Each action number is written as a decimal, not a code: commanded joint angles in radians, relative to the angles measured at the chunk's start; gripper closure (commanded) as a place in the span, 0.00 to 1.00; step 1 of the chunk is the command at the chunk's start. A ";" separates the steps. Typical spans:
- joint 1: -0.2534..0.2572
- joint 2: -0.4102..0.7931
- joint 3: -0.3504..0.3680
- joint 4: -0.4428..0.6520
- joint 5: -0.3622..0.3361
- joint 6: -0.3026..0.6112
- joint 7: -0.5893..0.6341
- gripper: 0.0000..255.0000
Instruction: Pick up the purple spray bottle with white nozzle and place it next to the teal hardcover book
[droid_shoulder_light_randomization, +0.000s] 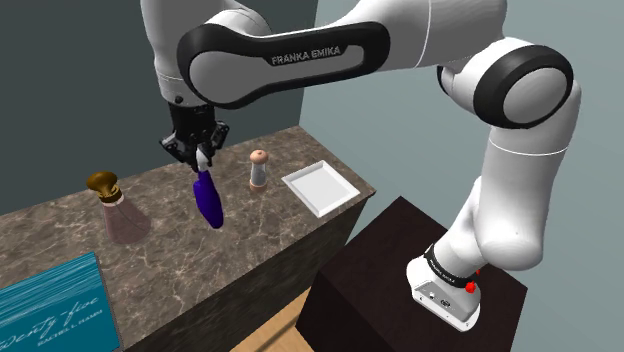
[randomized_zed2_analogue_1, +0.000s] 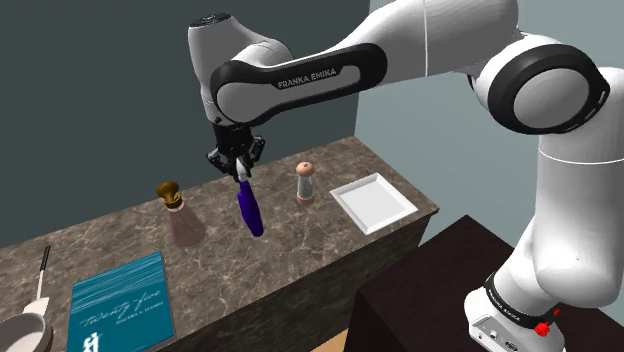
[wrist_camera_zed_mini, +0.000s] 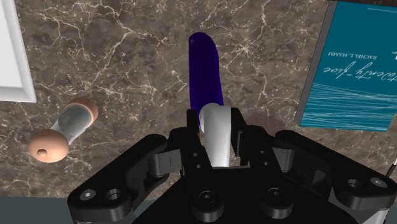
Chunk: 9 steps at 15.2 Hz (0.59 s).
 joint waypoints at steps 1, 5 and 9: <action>0.039 0.058 0.004 0.056 -0.022 -0.002 0.041 1.00; 0.119 0.186 0.001 0.196 -0.062 -0.021 0.104 1.00; 0.209 0.340 -0.010 0.394 -0.098 -0.067 0.151 1.00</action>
